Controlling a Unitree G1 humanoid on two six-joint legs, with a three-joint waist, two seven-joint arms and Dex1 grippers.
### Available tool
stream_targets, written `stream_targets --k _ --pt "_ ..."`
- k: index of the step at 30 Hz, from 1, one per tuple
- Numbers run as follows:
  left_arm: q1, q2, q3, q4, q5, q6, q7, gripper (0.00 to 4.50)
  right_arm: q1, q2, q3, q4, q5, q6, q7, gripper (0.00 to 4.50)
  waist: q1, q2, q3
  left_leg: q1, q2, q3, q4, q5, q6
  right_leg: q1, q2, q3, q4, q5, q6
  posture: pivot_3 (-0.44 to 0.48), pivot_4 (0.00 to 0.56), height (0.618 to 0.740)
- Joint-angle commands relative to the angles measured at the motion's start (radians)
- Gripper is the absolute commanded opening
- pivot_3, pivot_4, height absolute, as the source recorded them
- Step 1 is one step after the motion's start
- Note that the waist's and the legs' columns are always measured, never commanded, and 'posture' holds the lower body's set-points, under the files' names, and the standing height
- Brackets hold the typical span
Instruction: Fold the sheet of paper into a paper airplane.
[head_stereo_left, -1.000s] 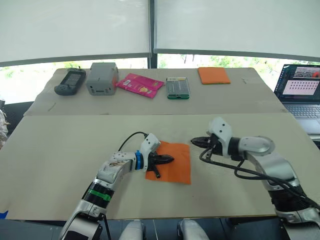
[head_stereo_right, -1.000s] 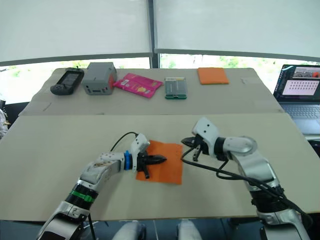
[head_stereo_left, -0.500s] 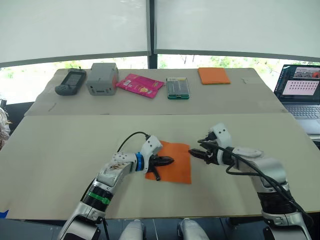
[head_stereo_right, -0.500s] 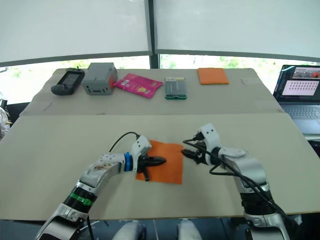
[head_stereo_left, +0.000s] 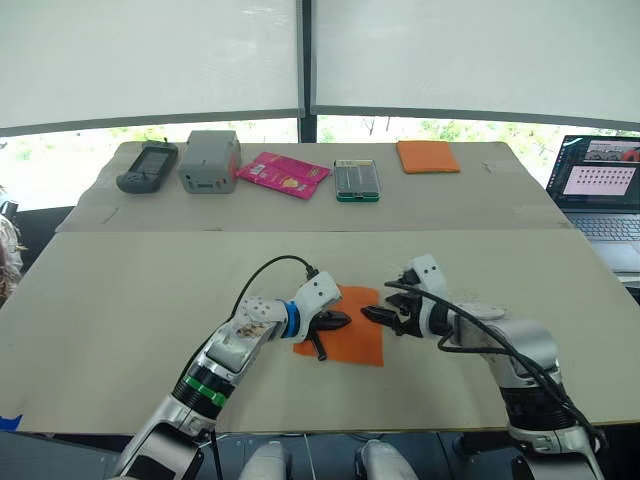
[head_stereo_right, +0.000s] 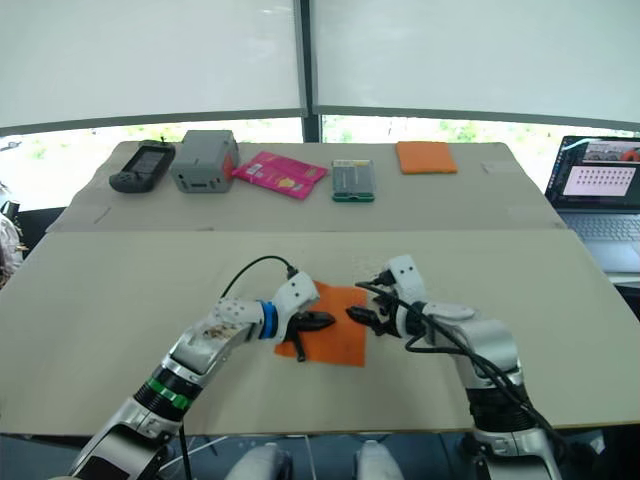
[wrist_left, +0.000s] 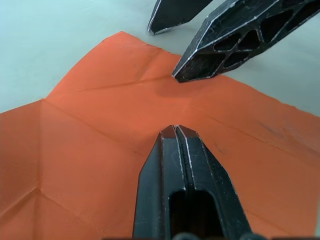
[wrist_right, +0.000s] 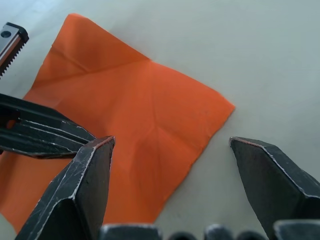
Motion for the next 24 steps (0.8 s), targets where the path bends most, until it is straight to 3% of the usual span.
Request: stream_targets --k 1,15,19,24 --pt "0.046 0.023 -0.051 0.054 0.043 0.071 0.003 0.00 -0.017 0.021 0.001 0.025 0.018 -0.013 -0.006 4.05 -0.001 0.000 0.000 0.000 0.000 0.000 0.000 0.000 0.000 0.000 0.000 0.000 0.000 0.000 0.000 0.000 0.150 0.740" --pt "0.061 0.018 -0.035 0.042 0.024 0.085 0.014 0.00 -0.063 0.087 -0.084 -0.001 0.176 -0.019 0.033 4.05 -0.003 0.000 -0.001 -0.001 0.000 -0.001 0.000 0.000 0.000 -0.001 0.000 0.000 0.000 0.000 0.000 0.000 0.150 0.740" --pt "0.060 0.015 -0.019 0.050 0.018 0.075 0.018 0.00 -0.076 -0.060 0.100 0.048 -0.064 -0.296 0.062 4.05 -0.004 0.000 -0.001 -0.001 0.000 0.000 0.000 0.000 0.000 -0.002 0.000 0.000 -0.001 0.000 0.001 0.000 0.150 0.740" --pt "0.061 0.014 -0.009 0.053 0.019 0.072 0.019 0.00 -0.160 -0.119 0.189 0.196 -0.158 -0.405 0.125 4.05 -0.009 0.000 -0.001 -0.001 0.000 0.002 -0.001 0.000 0.000 -0.002 0.001 0.000 -0.002 0.000 0.001 0.000 0.150 0.740"
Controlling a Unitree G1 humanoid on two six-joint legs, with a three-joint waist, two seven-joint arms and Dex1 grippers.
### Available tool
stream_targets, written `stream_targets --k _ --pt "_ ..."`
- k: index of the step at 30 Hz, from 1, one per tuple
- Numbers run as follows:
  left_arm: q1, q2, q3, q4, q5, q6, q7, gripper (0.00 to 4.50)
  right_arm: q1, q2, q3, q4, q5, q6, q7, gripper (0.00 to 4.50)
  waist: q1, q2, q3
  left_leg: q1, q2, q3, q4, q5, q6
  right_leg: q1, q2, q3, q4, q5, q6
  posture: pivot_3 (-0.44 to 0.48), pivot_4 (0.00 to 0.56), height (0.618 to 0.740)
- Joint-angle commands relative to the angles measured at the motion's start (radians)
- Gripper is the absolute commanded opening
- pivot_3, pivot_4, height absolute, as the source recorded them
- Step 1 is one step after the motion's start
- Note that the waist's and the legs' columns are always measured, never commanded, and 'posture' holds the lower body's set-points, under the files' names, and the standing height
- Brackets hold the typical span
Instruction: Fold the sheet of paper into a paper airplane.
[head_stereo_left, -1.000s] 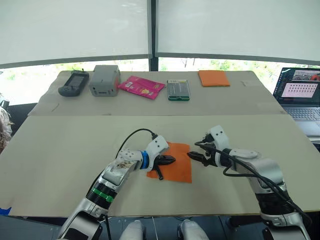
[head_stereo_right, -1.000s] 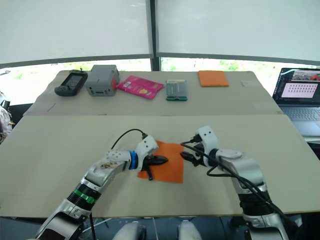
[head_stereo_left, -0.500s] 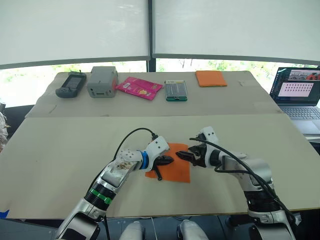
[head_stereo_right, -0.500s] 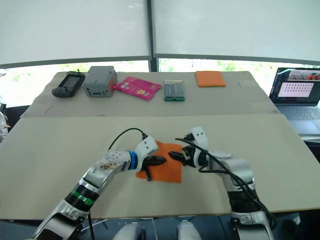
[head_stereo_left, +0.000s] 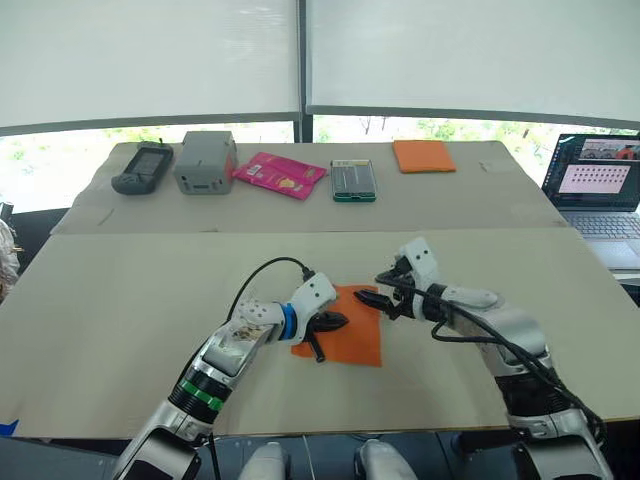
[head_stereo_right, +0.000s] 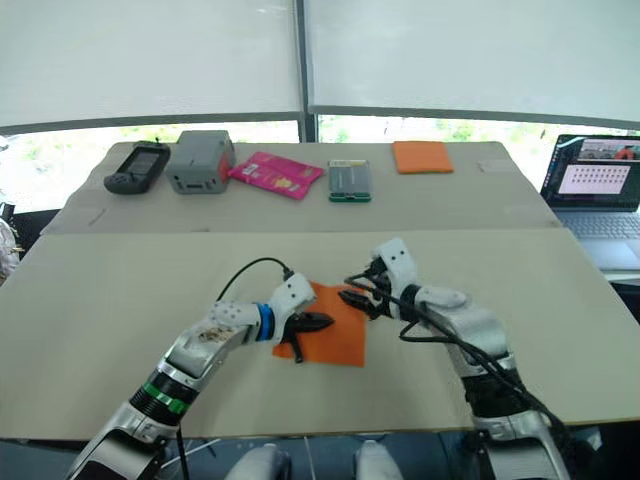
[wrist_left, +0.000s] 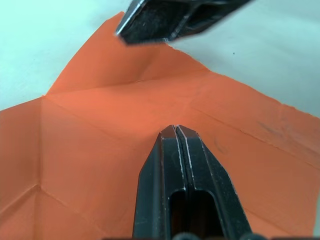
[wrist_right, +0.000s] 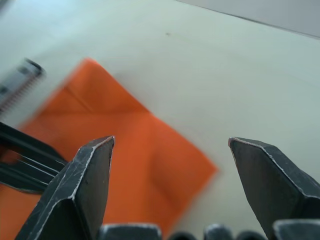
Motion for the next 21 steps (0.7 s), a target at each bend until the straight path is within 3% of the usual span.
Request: stream_targets --k 1,7,14,21 --pt "0.041 0.015 -0.034 0.070 0.030 0.058 0.008 0.00 -0.080 -0.013 0.025 0.094 -0.043 -0.072 0.050 4.05 -0.001 0.000 0.000 0.000 0.000 0.000 0.000 0.000 0.000 0.000 0.000 0.000 0.001 0.000 0.000 0.000 0.150 0.740" --pt "0.049 0.014 -0.023 0.060 0.030 0.061 0.020 0.00 -0.101 -0.005 0.015 0.150 0.008 0.009 0.142 4.05 0.002 0.000 0.000 0.000 0.001 -0.002 0.000 0.000 0.000 0.000 0.000 0.000 0.001 0.000 -0.001 0.000 0.150 0.740" --pt "0.076 0.012 0.031 0.028 0.005 0.078 0.046 0.00 -0.024 0.014 -0.059 0.021 0.093 0.106 0.131 4.05 -0.003 0.000 0.000 -0.001 0.001 -0.006 0.000 0.000 0.000 -0.001 -0.001 0.001 0.001 0.000 -0.001 0.000 0.150 0.740" --pt "0.074 0.007 0.059 0.030 -0.021 0.092 0.054 0.00 0.007 0.028 -0.072 -0.042 0.125 0.136 0.111 1.84 -0.016 0.000 0.000 -0.001 0.001 -0.006 0.000 0.000 0.000 -0.002 0.000 0.001 0.001 0.000 -0.001 0.000 0.150 0.740"
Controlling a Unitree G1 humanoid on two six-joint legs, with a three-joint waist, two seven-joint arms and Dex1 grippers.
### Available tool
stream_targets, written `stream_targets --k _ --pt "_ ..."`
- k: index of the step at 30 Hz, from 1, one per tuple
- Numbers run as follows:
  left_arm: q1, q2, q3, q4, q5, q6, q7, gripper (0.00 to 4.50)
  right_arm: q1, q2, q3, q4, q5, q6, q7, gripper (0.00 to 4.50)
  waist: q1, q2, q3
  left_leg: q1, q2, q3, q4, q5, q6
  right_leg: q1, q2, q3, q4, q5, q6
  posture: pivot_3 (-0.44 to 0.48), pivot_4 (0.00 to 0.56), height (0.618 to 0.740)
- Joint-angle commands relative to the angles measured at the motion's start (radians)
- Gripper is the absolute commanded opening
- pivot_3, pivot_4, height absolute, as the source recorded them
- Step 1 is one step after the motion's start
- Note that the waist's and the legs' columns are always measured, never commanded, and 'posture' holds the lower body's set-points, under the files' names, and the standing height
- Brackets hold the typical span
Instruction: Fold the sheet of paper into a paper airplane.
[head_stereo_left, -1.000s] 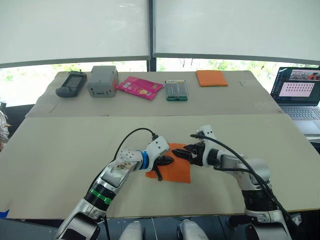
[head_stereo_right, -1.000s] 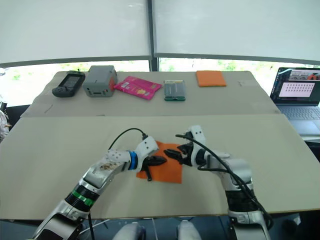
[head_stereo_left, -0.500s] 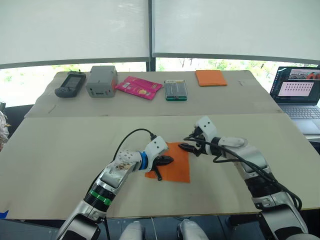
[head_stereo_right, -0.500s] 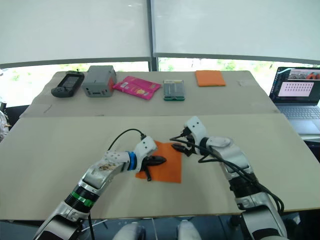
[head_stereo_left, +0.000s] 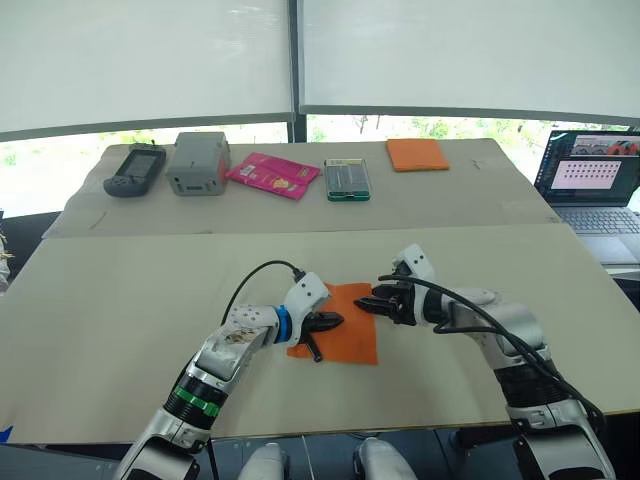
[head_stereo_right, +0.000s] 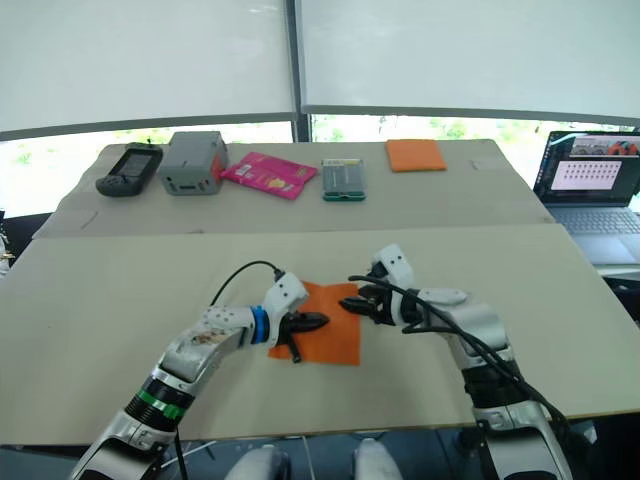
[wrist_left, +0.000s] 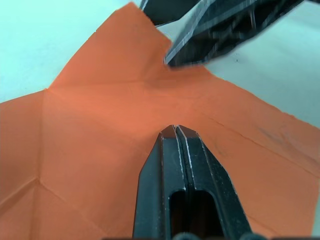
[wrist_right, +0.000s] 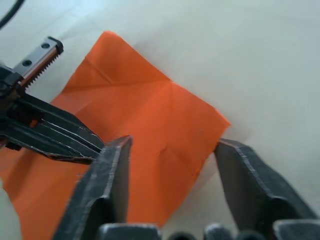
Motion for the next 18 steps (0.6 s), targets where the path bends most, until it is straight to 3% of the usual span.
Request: stream_targets --k 1,4,17,18 --pt "0.032 0.013 0.003 0.060 0.015 0.060 0.028 0.00 0.007 0.003 -0.010 -0.077 0.025 0.003 0.001 1.49 -0.001 0.000 0.000 0.000 0.000 0.000 0.000 0.000 0.000 0.000 0.000 0.000 0.000 0.000 0.000 0.000 0.150 0.740" --pt "0.034 0.013 0.014 0.062 0.005 0.054 0.023 0.00 0.017 -0.007 -0.022 -0.103 0.029 -0.016 0.002 0.48 -0.002 0.000 0.000 0.000 0.000 0.000 0.000 0.000 0.000 0.000 0.000 0.000 0.000 0.000 0.000 0.000 0.150 0.740" --pt "0.061 0.014 0.049 0.037 -0.043 0.021 0.019 0.00 -0.026 -0.080 -0.087 0.006 -0.039 -0.150 -0.021 0.48 -0.005 0.000 0.000 -0.007 0.000 0.002 0.000 0.000 0.000 -0.009 0.000 0.001 0.002 0.001 -0.001 0.000 0.150 0.740" --pt "0.062 0.014 0.050 0.036 -0.044 0.020 0.019 0.00 -0.034 -0.078 -0.082 0.029 -0.054 -0.164 -0.034 0.23 -0.004 0.000 0.000 -0.008 0.000 0.002 0.000 0.000 0.000 -0.010 0.000 0.001 0.002 0.001 -0.001 0.000 0.150 0.740"
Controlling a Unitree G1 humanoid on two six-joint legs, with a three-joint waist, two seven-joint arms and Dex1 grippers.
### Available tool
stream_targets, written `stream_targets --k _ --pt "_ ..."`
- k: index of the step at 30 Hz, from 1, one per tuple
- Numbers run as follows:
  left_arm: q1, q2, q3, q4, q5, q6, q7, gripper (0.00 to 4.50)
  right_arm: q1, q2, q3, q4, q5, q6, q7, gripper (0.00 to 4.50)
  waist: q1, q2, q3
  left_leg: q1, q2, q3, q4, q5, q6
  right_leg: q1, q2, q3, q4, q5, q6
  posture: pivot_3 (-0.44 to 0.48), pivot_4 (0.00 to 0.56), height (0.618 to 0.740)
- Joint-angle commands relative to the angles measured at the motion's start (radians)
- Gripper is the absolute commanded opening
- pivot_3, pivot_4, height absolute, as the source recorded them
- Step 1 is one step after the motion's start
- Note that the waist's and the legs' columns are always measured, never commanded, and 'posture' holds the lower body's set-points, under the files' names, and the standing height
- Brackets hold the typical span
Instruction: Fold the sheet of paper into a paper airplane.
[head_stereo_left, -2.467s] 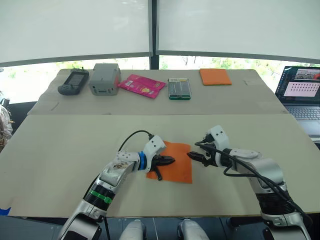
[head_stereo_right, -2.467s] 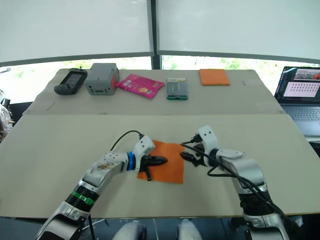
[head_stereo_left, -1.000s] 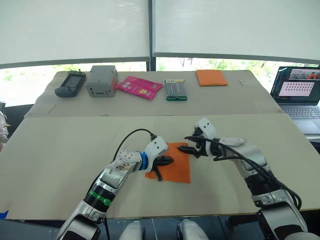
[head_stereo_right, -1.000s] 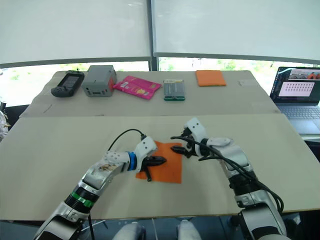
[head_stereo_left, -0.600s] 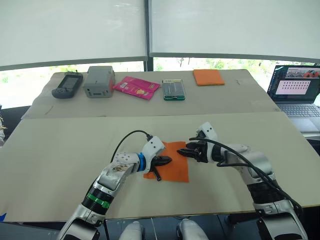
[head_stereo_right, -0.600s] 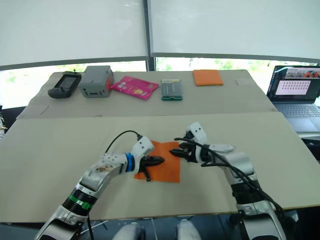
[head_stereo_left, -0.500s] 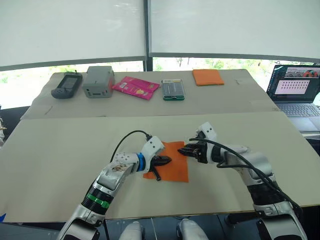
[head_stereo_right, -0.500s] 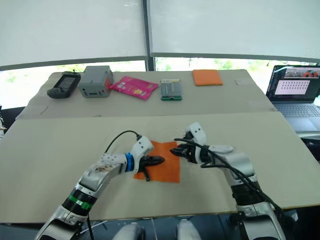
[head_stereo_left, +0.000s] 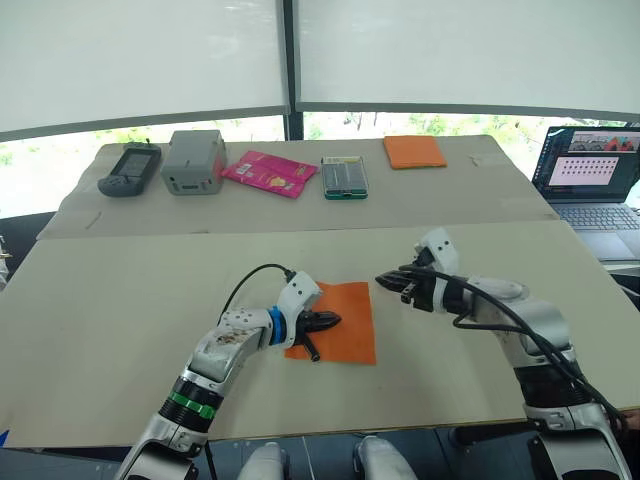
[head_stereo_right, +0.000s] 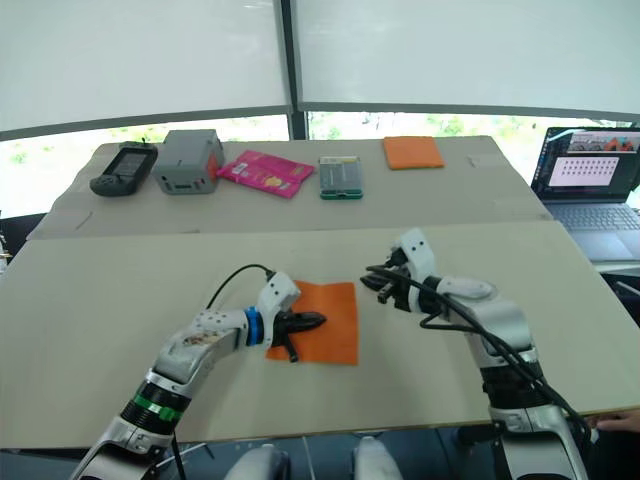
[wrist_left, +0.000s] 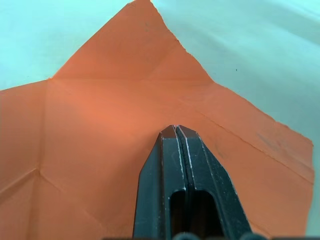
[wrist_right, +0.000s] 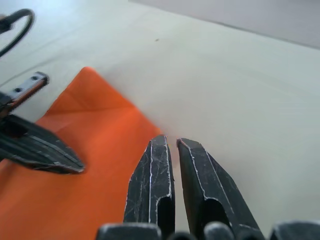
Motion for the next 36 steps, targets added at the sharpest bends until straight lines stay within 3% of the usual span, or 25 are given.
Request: stream_targets --k 1,5,10,16,30,36 --pt "0.031 0.019 -0.003 0.035 0.022 0.015 0.021 0.00 -0.033 -0.006 -0.007 0.048 -0.047 -0.064 -0.034 0.23 0.000 0.000 0.000 0.000 0.000 0.000 0.000 0.000 0.000 0.000 0.000 0.000 0.000 0.000 0.000 0.000 0.150 0.740" --pt "0.036 0.020 0.000 0.026 0.021 0.014 0.024 0.00 -0.029 0.023 0.015 0.071 -0.051 -0.074 -0.017 0.23 0.000 0.000 0.000 -0.001 0.000 0.001 0.000 0.000 0.000 -0.001 0.000 0.000 0.000 0.002 -0.003 0.000 0.150 0.740" --pt "0.045 0.023 0.003 0.017 0.019 0.015 0.027 0.00 -0.009 0.056 -0.064 0.013 0.067 0.050 -0.008 0.23 0.002 0.000 0.000 -0.002 0.000 0.001 0.000 0.000 0.000 -0.002 0.000 0.001 0.000 0.003 -0.005 0.000 0.150 0.740" --pt "0.045 0.021 0.003 0.018 0.017 0.016 0.028 0.00 0.010 0.065 -0.102 -0.022 0.141 0.138 -0.024 2.06 0.000 0.000 0.000 -0.002 0.000 0.000 0.000 0.000 0.000 -0.002 0.000 0.003 0.000 0.004 -0.006 0.000 0.150 0.740" --pt "0.016 0.030 0.012 0.058 0.025 -0.002 0.024 0.00 0.031 0.144 -0.055 0.016 0.130 0.113 -0.053 2.06 0.001 0.000 0.000 -0.001 0.000 0.001 0.000 0.000 0.000 -0.002 0.001 0.006 0.000 0.002 0.001 0.000 0.150 0.740" --pt "0.011 0.033 0.018 0.074 0.026 -0.013 0.024 0.00 0.048 0.142 -0.034 -0.032 0.110 0.084 -0.060 0.18 0.000 0.000 0.000 0.001 0.000 0.002 0.000 0.000 0.000 -0.002 0.002 0.008 0.000 0.003 0.002 0.000 0.150 0.740"
